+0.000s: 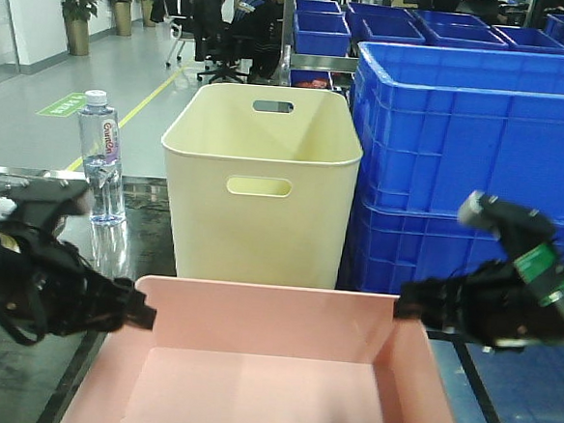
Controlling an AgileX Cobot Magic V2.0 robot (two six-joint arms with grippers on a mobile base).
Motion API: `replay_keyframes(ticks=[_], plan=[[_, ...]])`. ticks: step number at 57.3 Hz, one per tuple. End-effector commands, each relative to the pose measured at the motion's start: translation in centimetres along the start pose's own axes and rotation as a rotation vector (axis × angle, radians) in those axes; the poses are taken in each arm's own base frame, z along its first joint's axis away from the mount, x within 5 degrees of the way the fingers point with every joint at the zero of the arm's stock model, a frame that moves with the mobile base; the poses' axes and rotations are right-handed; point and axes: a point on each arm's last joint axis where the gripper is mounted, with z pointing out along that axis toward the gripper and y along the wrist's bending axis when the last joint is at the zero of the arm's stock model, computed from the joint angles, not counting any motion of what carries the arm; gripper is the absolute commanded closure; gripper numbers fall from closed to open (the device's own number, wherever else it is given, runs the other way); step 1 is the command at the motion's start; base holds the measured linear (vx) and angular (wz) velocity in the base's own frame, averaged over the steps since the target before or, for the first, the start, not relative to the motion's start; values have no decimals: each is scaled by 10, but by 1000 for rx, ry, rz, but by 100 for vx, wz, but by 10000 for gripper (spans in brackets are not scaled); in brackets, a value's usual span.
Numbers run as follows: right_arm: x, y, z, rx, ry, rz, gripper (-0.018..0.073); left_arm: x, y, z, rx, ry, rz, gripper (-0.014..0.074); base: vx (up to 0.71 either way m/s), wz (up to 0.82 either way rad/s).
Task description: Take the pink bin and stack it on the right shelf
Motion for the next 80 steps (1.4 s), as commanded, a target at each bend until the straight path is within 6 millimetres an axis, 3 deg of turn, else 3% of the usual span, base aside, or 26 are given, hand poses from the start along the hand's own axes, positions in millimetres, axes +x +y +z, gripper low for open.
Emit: replay_keyframes(ticks=[1, 12, 21, 24, 57, 66, 80], plan=[[-25, 11, -47, -18, -247, -22, 141, -19, -13, -46, 21, -230, 14, 76, 0, 0], [-25, 23, -92, -41, -344, -77, 348, -21, -24, -98, 17, -430, 100, 305, 0, 0], [-23, 26, -107, -51, -376, -85, 569, -21, -29, -126, -3, -550, 183, 536, 0, 0], [-23, 26, -109, -53, -377, -84, 573, -19, -30, -131, -1, -562, 186, 609, 0, 0], [-23, 26, -109, -53, -377, -84, 572, -15, -29, -139, -37, -577, 219, 603, 0, 0], [-23, 26, -109, -53, -377, -84, 572, 30, -14, -148, -122, -702, 123, 601, 0, 0], [-23, 26, -109, -53, -377, -84, 572, 147, 24, -122, -248, -848, 107, 598, 0, 0]])
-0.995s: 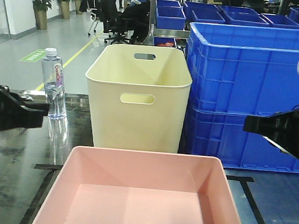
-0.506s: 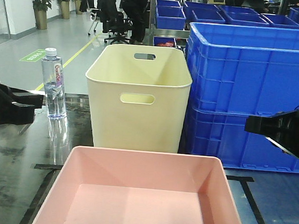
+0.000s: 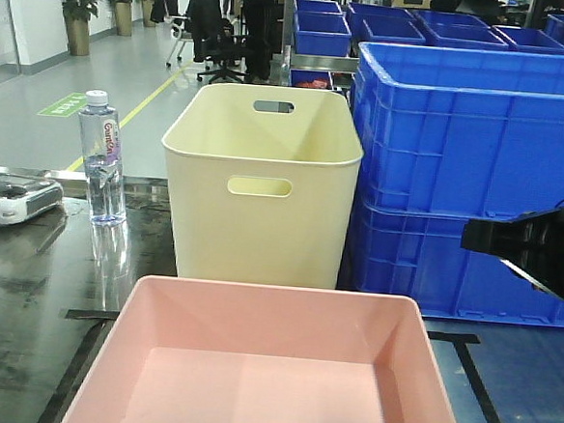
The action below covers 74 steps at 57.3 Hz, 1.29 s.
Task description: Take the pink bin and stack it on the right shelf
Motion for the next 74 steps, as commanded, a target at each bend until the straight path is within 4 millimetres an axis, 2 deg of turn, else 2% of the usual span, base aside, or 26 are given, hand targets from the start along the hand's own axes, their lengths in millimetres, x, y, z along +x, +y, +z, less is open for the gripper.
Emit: replay_keyframes(ticks=[1, 6, 12, 17, 25, 39, 67, 74], plan=[[-17, 4, -13, -3, -121, -9, 572, 18, 6, -20, -31, -140, -19, 598, 0, 0], [-17, 4, -13, -3, -121, -9, 572, 60, 13, -33, -86, -103, -24, 598, 0, 0], [-17, 4, -13, -3, -121, -9, 572, 97, 17, -47, -135, -109, -29, 598, 0, 0], [-17, 4, -13, -3, -121, -9, 572, 120, 19, -56, -169, -135, -30, 598, 0, 0], [-17, 4, -13, -3, -121, -9, 572, 147, 19, -64, -188, -184, -28, 598, 0, 0], [-16, 4, -13, -4, -118, -9, 572, 151, 20, -63, -196, -96, -36, 598, 0, 0], [-16, 2, -12, 15, -116, -35, 571, 151, 20, -63, -197, -94, -36, 598, 0, 0], [-11, -3, -34, 117, -158, -168, 571, 151, 20, -63, -197, -94, -36, 598, 0, 0]])
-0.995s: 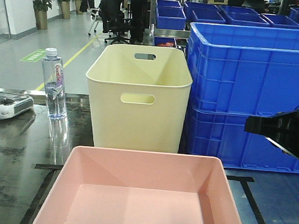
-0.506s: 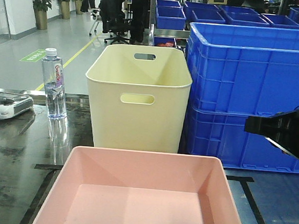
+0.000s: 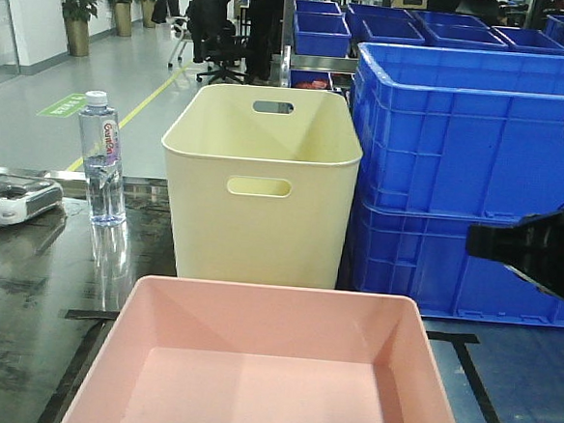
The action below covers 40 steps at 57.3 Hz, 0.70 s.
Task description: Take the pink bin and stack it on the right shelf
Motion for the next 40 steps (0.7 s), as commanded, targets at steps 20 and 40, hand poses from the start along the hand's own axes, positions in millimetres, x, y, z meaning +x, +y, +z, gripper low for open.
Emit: replay_keyframes(ticks=[20, 40], plan=[[143, -32, -98, 353, -361, -157, 571, -3, 0, 2, 3, -51, -9, 598, 0, 0], [269, -39, -88, 371, -397, -141, 571, -3, 0, 2, 3, -51, -9, 598, 0, 0]])
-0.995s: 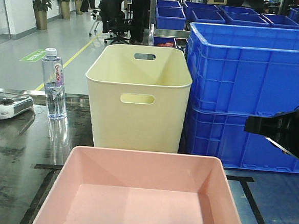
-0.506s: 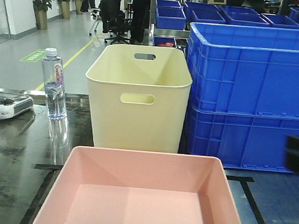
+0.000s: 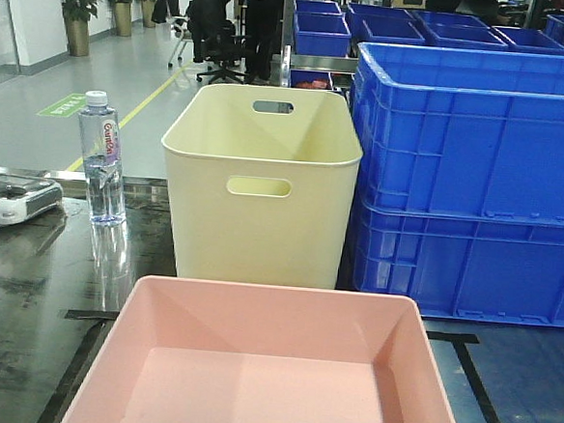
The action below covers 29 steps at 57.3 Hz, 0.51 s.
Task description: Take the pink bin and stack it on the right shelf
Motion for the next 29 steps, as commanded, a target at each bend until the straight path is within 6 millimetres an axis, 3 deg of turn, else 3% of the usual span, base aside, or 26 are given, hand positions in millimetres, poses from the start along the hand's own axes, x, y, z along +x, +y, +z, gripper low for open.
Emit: replay_keyframes(ticks=[1, 29], plan=[[-3, 1, -2, 2, -141, -10, 571, -3, 0, 2, 3, -50, -9, 598, 0, 0], [6, 1, 2, 2, -65, -12, 571, -2, 0, 2, 2, -41, -9, 598, 0, 0]])
